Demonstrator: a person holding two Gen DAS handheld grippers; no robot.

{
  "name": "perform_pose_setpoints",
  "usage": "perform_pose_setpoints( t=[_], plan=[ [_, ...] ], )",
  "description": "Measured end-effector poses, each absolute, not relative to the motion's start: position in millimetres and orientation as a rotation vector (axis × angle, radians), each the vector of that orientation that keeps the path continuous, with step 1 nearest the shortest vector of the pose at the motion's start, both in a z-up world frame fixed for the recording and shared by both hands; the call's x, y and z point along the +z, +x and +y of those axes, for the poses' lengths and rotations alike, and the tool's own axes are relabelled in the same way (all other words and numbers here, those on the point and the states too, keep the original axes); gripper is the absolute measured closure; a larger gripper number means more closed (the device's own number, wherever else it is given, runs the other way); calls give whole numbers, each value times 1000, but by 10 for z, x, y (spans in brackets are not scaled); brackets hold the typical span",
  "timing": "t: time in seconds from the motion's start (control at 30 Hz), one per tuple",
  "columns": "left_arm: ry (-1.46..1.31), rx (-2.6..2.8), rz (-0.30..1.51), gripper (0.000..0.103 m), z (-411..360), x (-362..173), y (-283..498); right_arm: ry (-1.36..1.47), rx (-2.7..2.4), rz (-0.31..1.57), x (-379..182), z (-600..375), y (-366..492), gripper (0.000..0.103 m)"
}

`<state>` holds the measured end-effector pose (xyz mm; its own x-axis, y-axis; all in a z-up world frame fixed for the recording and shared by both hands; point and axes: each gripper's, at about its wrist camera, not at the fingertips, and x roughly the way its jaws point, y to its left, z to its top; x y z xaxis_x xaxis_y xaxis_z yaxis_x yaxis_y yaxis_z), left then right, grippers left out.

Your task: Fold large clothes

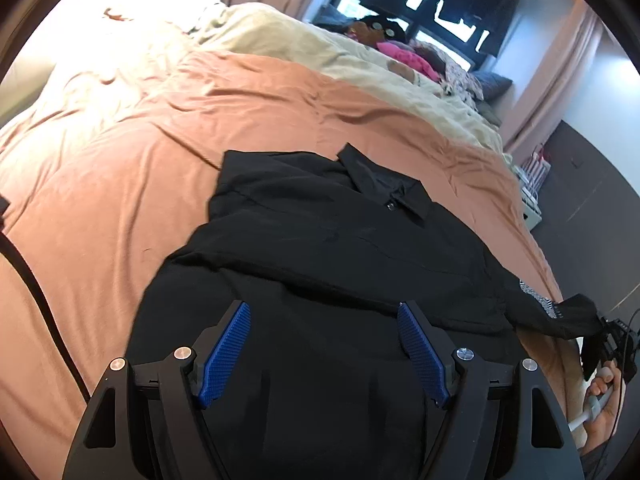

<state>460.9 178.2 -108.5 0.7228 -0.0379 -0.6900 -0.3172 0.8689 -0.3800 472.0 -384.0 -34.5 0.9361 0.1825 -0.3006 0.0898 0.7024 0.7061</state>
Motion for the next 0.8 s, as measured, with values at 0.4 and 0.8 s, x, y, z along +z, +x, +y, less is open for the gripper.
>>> perform_pose_setpoints(
  t=[0.4,0.8],
  plan=[
    [-532,259,707,26,2037,-1086,3987,658,278,374,-67,-2656,4697,103],
    [-591,288,683,26,2186,-1174,3668,417,531,508,-132,-1529,5102,103]
  ],
)
